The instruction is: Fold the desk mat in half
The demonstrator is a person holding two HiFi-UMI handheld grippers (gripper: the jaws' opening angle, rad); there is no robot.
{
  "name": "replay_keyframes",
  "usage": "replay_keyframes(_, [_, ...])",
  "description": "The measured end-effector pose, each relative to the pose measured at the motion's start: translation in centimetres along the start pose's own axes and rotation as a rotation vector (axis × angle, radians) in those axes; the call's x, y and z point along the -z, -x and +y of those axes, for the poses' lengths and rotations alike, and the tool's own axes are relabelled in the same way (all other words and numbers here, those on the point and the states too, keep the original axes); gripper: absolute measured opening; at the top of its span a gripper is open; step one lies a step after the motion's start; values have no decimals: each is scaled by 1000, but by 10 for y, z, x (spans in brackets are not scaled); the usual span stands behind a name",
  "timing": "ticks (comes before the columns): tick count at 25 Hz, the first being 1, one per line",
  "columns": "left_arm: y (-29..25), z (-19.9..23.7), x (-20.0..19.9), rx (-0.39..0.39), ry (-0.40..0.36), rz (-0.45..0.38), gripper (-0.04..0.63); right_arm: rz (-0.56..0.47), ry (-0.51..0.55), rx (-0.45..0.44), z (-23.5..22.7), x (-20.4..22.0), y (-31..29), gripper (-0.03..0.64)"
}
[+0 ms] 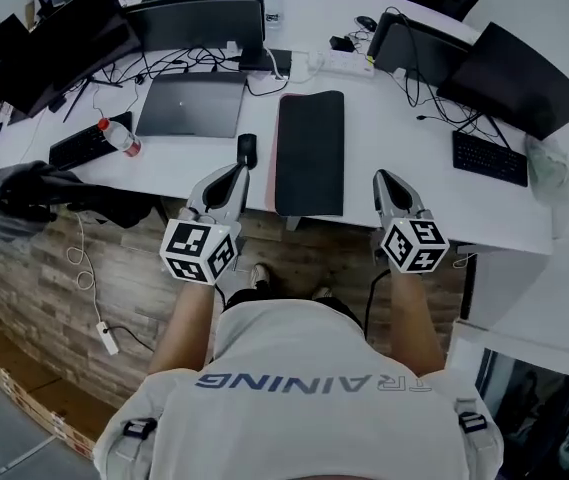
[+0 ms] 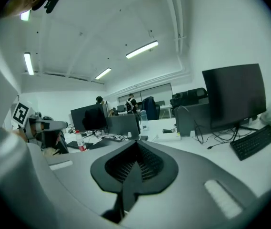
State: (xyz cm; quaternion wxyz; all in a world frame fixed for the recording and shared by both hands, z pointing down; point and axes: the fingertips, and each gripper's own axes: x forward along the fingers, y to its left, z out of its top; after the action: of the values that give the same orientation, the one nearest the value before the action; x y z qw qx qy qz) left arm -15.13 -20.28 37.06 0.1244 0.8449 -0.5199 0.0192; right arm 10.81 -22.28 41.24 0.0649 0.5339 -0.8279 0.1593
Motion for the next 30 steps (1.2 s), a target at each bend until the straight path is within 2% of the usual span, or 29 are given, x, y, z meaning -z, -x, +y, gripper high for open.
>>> replay_keyframes(6, [-6, -34, -27, 50, -22, -56, 2, -141, 11, 69, -15, -66, 45, 12])
replay_keyframes(10, [-6, -46, -39, 61, -34, -85, 2, -203, 83, 105, -14, -86, 67, 12])
replay_keyframes(16, [-2, -52, -45, 55, -37, -97, 2, -208, 113, 61, -1, -86, 70, 12])
replay_keyframes(30, [18, -41, -36, 2, -25, -78, 2, -159, 97, -49, 25, -68, 51, 12])
